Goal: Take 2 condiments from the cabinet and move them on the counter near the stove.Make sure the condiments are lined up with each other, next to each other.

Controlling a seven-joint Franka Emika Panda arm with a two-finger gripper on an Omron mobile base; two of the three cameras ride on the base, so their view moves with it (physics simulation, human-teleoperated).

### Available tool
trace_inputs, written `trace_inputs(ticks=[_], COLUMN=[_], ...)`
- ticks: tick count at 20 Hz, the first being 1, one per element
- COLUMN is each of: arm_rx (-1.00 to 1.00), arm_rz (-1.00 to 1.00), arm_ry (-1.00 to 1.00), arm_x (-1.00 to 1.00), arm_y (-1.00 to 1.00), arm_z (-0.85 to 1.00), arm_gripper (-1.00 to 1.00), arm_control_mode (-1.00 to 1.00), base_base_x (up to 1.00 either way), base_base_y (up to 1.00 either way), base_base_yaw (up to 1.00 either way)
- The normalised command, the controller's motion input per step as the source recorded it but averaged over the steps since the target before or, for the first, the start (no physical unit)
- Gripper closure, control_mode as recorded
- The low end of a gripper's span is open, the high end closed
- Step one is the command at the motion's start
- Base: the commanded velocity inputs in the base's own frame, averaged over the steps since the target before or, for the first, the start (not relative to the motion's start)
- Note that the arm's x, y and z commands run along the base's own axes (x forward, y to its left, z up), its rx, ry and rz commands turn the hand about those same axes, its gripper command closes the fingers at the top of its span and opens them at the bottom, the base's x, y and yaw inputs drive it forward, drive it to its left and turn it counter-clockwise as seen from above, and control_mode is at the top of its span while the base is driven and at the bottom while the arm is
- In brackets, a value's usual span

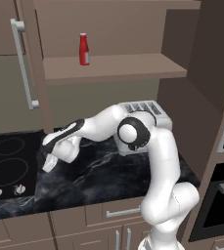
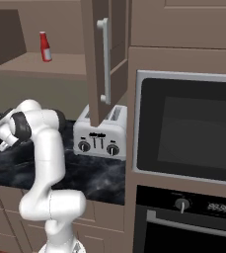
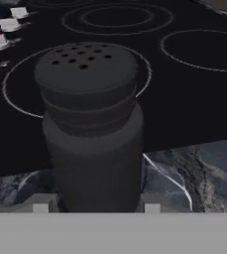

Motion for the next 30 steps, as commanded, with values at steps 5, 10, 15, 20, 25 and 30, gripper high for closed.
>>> trace_inputs(ticks=[5, 10, 15, 20, 25, 30], arm_rx=[0.00, 0.00, 0.07, 0.11, 0.07, 0.03], arm_rz=[0.07, 0.05, 0.00, 0.00, -0.02, -0.05], arm_ry=[0.00, 0.00, 0.00, 0.02, 0.03, 0.15], arm_x=[-0.11, -0.21, -0.49, -0.50, -0.50, -0.37], arm_y=[-0.15, -0.42, -0.71, -0.31, -0.04, -0.09], arm_z=[-0.14, 0.01, 0.45, 0.84, 0.69, 0.76], arm_gripper=[-1.00, -1.00, -1.00, -1.00, -1.00, -1.00], arm_control_mode=[-1.00, -1.00, -1.00, -1.00, -1.00, -1.00], base_base_x=[0.00, 0.00, 0.00, 0.00, 0.00, 0.00], base_base_y=[0.00, 0.00, 0.00, 0.00, 0.00, 0.00], base_base_yaw=[0.00, 0.00, 0.00, 0.00, 0.00, 0.00])
